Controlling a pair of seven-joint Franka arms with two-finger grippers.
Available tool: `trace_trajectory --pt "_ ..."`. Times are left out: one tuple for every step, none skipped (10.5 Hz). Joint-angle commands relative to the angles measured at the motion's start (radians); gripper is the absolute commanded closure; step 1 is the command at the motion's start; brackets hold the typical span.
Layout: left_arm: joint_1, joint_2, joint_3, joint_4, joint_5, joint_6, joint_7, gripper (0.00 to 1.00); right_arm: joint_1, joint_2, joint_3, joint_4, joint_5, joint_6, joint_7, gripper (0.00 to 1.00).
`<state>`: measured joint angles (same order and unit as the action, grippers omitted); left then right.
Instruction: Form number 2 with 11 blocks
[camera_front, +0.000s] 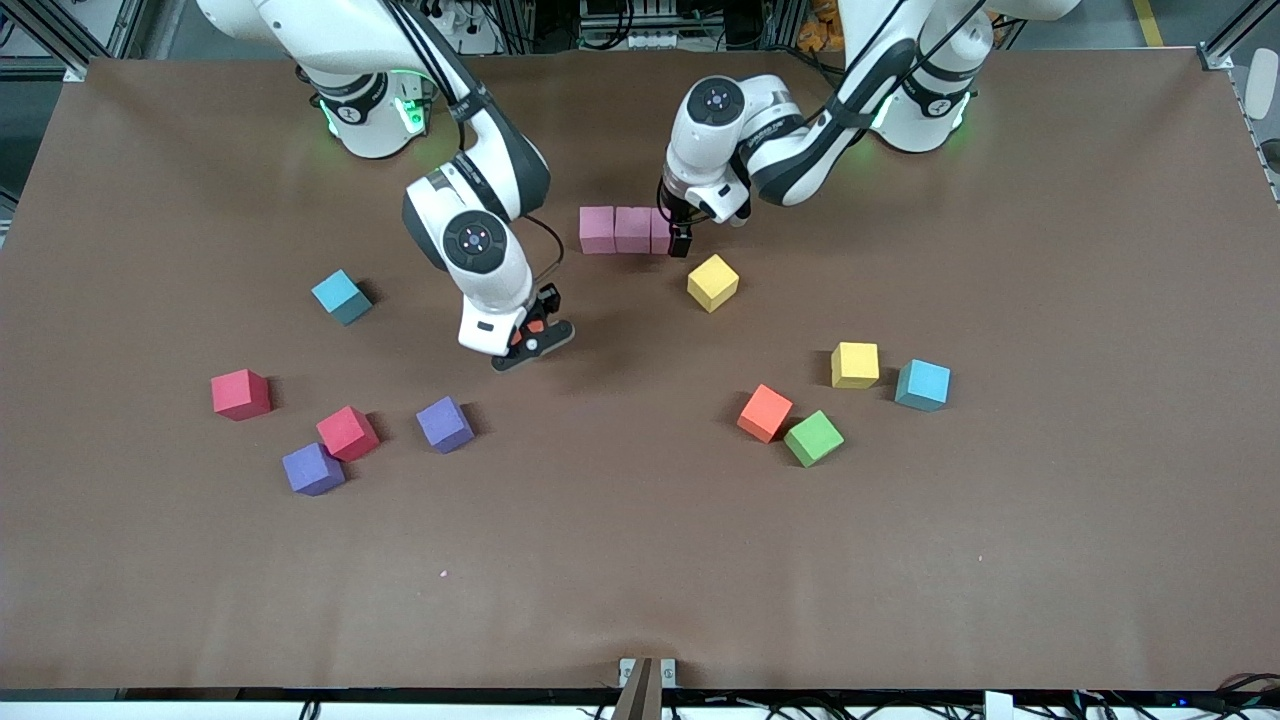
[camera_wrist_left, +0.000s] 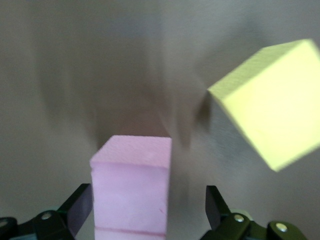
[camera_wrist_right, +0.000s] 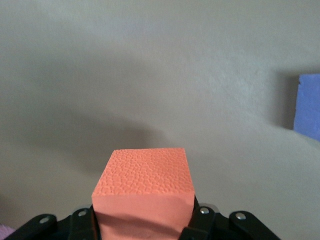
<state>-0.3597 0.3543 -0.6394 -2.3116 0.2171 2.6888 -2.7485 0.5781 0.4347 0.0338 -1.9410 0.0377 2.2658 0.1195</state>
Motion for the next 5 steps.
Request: trace_trajectory --pt "0.028 -0.103 -0.003 -0.014 0.054 -0.046 -0.103 0.00 0.006 0.085 0.001 0.105 0.057 -0.022 0.023 0.83" --pt "0.044 -0.109 -0.003 -0.008 0.053 -0.056 -0.068 0.00 0.005 0.088 0.001 0.117 0.059 -0.022 0.023 0.83" --pt "0.068 -0.112 -0.003 -0.008 0.053 -0.064 -0.007 0.00 0.006 0.102 0.001 0.137 0.062 -0.022 0.023 0.83" --pt "0.076 -0.106 -0.003 -0.008 0.053 -0.064 0.080 0.00 0.008 0.113 0.001 0.146 0.062 -0.022 0.026 0.83" --pt "0.097 -0.100 -0.003 -0.005 0.053 -0.064 0.175 0.00 0.009 0.113 0.003 0.146 0.064 -0.022 0.028 0.83"
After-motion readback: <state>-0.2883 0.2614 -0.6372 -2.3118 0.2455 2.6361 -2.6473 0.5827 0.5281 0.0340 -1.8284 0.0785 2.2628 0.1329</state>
